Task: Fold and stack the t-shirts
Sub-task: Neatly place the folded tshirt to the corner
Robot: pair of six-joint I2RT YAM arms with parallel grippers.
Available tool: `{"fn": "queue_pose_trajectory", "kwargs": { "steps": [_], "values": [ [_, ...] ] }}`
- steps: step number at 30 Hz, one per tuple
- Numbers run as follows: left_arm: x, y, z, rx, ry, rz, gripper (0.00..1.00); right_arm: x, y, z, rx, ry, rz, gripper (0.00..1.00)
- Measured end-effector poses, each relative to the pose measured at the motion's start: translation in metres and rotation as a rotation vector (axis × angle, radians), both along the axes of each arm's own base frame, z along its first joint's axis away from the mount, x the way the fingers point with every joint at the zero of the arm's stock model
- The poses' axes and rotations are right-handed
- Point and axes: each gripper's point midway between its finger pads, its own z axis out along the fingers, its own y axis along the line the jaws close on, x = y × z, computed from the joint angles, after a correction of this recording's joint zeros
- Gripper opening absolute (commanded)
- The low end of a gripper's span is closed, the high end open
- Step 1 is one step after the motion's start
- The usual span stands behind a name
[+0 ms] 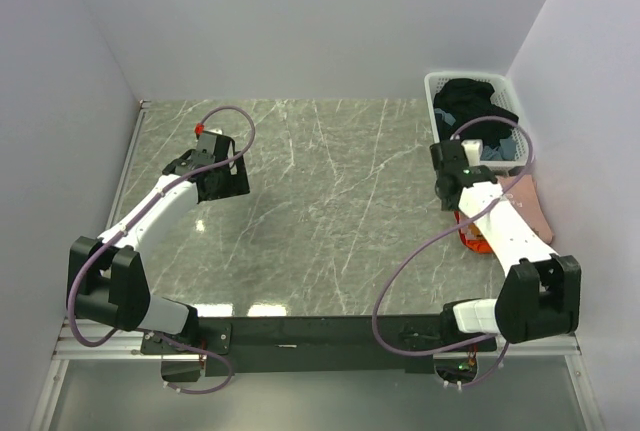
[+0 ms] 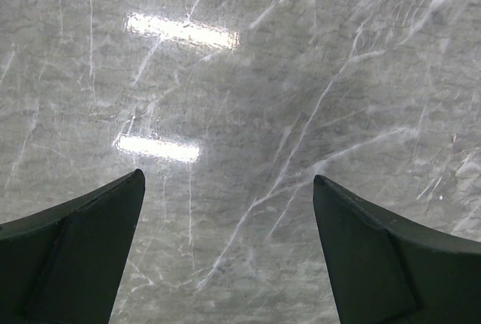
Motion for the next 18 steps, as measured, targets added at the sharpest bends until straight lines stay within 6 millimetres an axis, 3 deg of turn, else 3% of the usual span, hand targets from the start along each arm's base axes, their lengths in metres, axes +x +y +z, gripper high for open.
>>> {"fn": "queue_pose_trajectory", "kwargs": {
  "steps": [4,8,14,18],
  "values": [
    [0.000,0.000,0.001,-0.001,-0.003,0.000,0.99,-0.020,0.014,-0.027,0.044,0.086,0.024,0.59],
    [0.000,0.000,0.002,-0.002,-0.006,0.000,0.99,-0.022,0.019,-0.035,0.053,0.106,0.007,0.57],
    [0.000,0.000,0.002,-0.002,-0.007,0.000,0.99,-0.027,0.011,-0.052,-0.032,0.187,-0.050,0.53],
    [0.000,0.000,0.002,-0.002,-0.007,0.000,0.99,-0.030,0.007,-0.059,-0.072,0.226,-0.070,0.45]
  ]
}}
